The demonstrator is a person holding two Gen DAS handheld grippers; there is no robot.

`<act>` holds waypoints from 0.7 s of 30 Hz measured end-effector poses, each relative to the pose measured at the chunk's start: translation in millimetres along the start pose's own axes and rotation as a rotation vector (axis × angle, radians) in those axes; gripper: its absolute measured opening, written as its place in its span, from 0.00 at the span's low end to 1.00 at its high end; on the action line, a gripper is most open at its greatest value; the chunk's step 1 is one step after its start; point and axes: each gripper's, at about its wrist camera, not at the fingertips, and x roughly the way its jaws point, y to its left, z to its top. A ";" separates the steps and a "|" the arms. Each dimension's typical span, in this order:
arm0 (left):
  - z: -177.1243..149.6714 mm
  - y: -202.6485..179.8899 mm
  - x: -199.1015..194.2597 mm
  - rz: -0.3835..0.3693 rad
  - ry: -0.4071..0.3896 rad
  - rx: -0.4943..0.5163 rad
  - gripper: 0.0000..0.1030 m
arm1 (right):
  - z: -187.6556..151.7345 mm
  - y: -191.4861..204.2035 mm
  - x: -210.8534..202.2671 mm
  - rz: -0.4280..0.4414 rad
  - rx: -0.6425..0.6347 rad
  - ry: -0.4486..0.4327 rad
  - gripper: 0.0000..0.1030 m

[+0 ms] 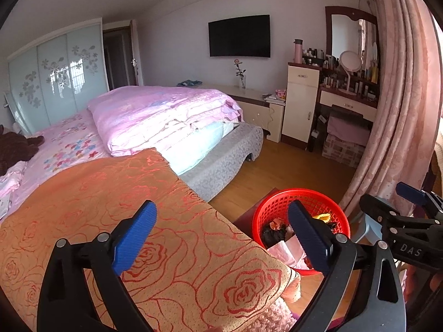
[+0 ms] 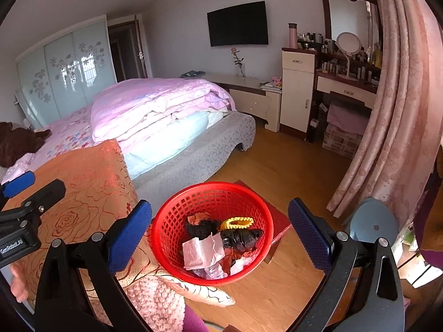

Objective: Collect trash

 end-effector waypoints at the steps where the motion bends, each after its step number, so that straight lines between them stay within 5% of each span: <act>1: -0.3 0.0 -0.1 0.000 0.000 0.002 0.89 | -1.0 -0.3 0.8 0.002 0.000 0.001 0.93; 21: -6.7 -7.1 2.1 -0.005 0.019 0.020 0.90 | 0.4 1.1 1.0 0.021 -0.010 0.001 0.93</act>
